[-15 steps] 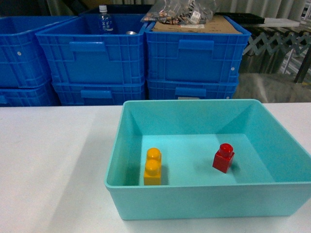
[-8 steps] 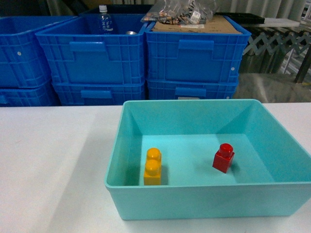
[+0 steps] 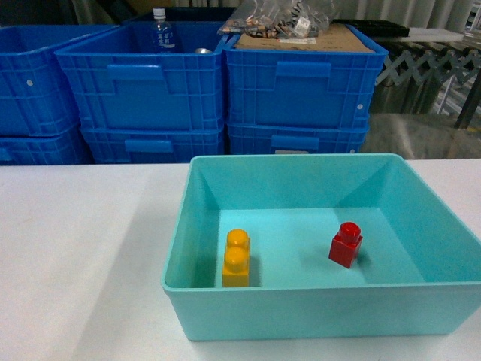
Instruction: Pick red block from blue box to shelf
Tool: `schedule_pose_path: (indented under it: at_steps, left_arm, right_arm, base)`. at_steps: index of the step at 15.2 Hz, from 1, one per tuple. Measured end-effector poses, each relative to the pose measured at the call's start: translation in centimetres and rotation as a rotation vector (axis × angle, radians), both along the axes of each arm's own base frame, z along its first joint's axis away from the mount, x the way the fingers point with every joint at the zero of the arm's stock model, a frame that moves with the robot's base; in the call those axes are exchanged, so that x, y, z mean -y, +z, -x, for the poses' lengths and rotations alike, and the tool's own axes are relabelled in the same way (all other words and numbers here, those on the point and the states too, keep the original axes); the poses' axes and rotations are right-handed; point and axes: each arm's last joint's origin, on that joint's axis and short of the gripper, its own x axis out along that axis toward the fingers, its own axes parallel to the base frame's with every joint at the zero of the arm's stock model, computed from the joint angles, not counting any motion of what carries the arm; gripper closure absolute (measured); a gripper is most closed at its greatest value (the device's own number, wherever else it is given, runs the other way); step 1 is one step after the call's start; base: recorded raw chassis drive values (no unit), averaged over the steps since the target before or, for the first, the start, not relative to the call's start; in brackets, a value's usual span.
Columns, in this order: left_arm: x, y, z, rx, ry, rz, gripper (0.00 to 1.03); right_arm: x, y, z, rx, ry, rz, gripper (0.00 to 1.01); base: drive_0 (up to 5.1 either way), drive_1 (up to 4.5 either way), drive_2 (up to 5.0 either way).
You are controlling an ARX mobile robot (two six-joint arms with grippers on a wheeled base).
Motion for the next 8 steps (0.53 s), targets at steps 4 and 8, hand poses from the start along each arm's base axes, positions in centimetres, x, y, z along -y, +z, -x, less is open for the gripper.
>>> schedule_pose_path:
  at_steps: [4, 8]
  left_arm:
    - [0.0, 0.0, 0.0, 0.0, 0.0, 0.0, 0.05]
    - [0.0, 0.0, 0.0, 0.0, 0.0, 0.0, 0.05]
  right_arm:
    - [0.0, 0.0, 0.0, 0.0, 0.0, 0.0, 0.03]
    - [0.0, 0.01, 0.0, 0.0, 0.0, 0.0, 0.03]
  base:
    - [0.0, 0.0, 0.0]
    - [0.0, 0.0, 0.0]
